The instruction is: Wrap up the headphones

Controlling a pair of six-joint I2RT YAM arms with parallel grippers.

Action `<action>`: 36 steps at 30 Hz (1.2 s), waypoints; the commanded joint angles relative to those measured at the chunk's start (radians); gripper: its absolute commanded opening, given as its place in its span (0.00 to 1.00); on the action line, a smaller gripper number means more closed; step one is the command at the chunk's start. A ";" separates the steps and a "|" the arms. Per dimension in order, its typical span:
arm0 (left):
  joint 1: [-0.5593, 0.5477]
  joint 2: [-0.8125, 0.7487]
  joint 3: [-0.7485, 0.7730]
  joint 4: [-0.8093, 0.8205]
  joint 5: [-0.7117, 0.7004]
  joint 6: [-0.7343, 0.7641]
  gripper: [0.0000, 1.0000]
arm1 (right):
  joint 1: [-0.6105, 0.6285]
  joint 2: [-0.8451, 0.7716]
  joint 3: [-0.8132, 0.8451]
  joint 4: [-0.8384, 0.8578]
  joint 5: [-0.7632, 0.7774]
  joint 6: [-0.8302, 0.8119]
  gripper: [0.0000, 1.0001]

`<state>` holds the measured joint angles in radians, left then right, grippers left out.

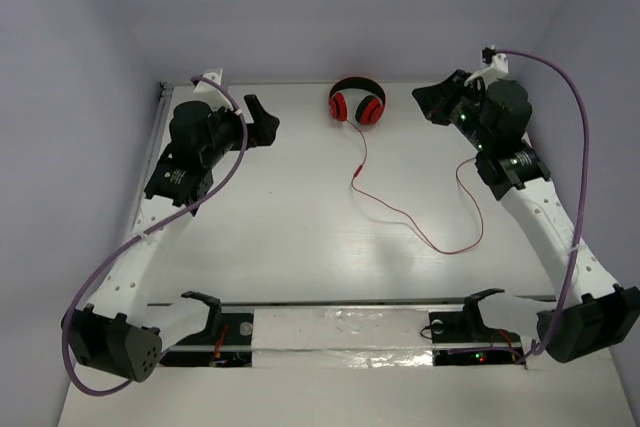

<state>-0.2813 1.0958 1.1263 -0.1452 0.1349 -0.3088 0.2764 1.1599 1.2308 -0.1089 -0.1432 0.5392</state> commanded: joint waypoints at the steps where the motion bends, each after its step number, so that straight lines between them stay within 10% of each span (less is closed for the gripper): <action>1: -0.001 -0.005 0.029 0.059 0.058 -0.010 0.99 | 0.021 0.047 0.088 -0.012 -0.010 -0.038 0.07; 7: -0.001 -0.043 -0.028 0.102 0.081 -0.012 0.99 | 0.102 0.246 0.248 -0.084 0.111 -0.119 0.00; 9: -0.001 -0.050 -0.026 0.093 0.092 -0.006 0.66 | 0.103 0.299 0.307 -0.072 0.108 -0.131 0.00; 10: -0.001 -0.054 -0.023 0.087 0.089 0.000 0.27 | 0.103 0.360 0.338 -0.086 0.109 -0.137 0.00; 12: -0.001 -0.063 -0.014 0.059 0.056 0.008 0.00 | 0.103 0.427 0.431 -0.100 0.111 -0.150 0.00; 20: -0.001 -0.125 -0.063 0.033 -0.038 0.053 0.02 | 0.112 0.802 0.841 -0.230 0.120 -0.183 0.02; 24: -0.001 -0.119 -0.083 0.041 -0.044 0.065 0.08 | 0.121 1.004 1.053 -0.296 0.139 -0.196 0.64; 27: -0.001 -0.117 -0.094 0.056 -0.020 0.063 0.14 | 0.121 1.170 1.235 -0.356 0.139 -0.191 0.80; 36: -0.001 -0.097 -0.109 0.072 0.012 0.056 0.17 | 0.162 1.422 1.354 -0.281 0.093 -0.174 0.77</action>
<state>-0.2817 0.9993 1.0264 -0.1211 0.1265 -0.2626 0.4080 2.5732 2.5259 -0.4194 -0.0280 0.3634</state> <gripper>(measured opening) 0.168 0.771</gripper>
